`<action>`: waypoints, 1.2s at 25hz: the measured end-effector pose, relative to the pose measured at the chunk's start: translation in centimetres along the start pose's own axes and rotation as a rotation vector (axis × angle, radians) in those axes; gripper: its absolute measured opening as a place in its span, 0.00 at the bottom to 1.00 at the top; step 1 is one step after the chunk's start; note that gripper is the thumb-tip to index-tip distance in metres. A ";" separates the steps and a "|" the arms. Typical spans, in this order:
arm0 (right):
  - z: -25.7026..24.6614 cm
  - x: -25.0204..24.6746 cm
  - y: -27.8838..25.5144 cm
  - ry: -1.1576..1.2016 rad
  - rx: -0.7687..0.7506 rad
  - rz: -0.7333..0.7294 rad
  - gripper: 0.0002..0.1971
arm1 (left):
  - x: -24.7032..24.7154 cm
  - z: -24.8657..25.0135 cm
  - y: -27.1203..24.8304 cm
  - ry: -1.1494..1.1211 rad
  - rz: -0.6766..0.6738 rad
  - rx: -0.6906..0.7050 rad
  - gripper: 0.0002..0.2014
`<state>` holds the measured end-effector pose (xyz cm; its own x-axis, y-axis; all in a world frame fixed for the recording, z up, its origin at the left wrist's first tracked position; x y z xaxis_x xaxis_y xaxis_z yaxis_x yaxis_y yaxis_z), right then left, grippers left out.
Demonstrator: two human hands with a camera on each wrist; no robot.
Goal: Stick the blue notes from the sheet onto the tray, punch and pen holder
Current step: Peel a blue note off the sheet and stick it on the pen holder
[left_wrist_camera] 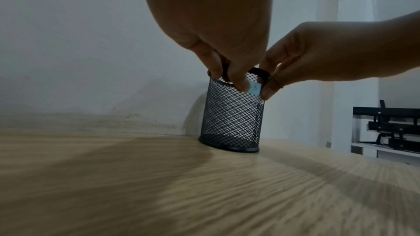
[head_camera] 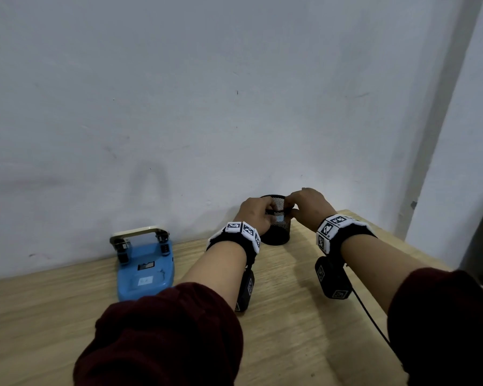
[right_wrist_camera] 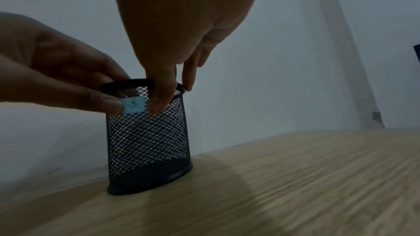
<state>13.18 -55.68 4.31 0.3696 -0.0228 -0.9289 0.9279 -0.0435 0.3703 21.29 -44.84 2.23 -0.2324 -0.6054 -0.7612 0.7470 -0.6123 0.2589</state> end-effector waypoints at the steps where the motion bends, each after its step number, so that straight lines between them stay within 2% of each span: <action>1: 0.0 0.0 -0.1 0.028 0.014 0.009 0.10 | 0.0 0.1 0.0 0.005 0.008 -0.010 0.14; 9: 0.0 0.2 -0.4 0.094 0.088 0.073 0.10 | 0.0 0.1 0.0 -0.024 0.018 -0.036 0.15; 14: 0.0 0.4 -0.4 0.100 0.108 0.049 0.10 | 0.0 -0.7 -0.1 -0.155 -0.075 -0.041 0.21; 16: 0.0 0.4 -0.5 0.109 0.114 0.052 0.09 | 0.0 -0.7 0.0 -0.135 -0.108 -0.040 0.24; 18: 0.0 0.3 -0.5 0.111 0.122 0.040 0.09 | -0.1 -0.6 -0.1 -0.094 -0.077 -0.030 0.26; 22: 0.2 0.5 -0.5 0.113 0.125 0.033 0.09 | 0.0 -0.5 -0.3 -0.051 0.025 -0.007 0.20; 27: 0.6 0.4 -0.5 0.182 0.143 0.058 0.09 | 0.0 -0.4 -0.4 -0.037 0.032 -0.033 0.20; 30: 1.2 0.7 -0.4 0.211 0.146 0.072 0.13 | -0.1 -0.4 -0.4 -0.024 0.029 -0.030 0.19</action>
<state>13.05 -56.85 3.53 0.4502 0.1768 -0.8752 0.8878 -0.1936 0.4175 21.22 -44.33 1.97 -0.2248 -0.6351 -0.7390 0.7719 -0.5789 0.2628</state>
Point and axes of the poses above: each hand's wrist, its own y-axis towards the middle knuckle, its own x-axis out of the palm, z = x × y, the point moved 4 cm from there along y, towards the middle knuckle, and after that the axes turned 13 degrees about -x, right-handed, at the moved point
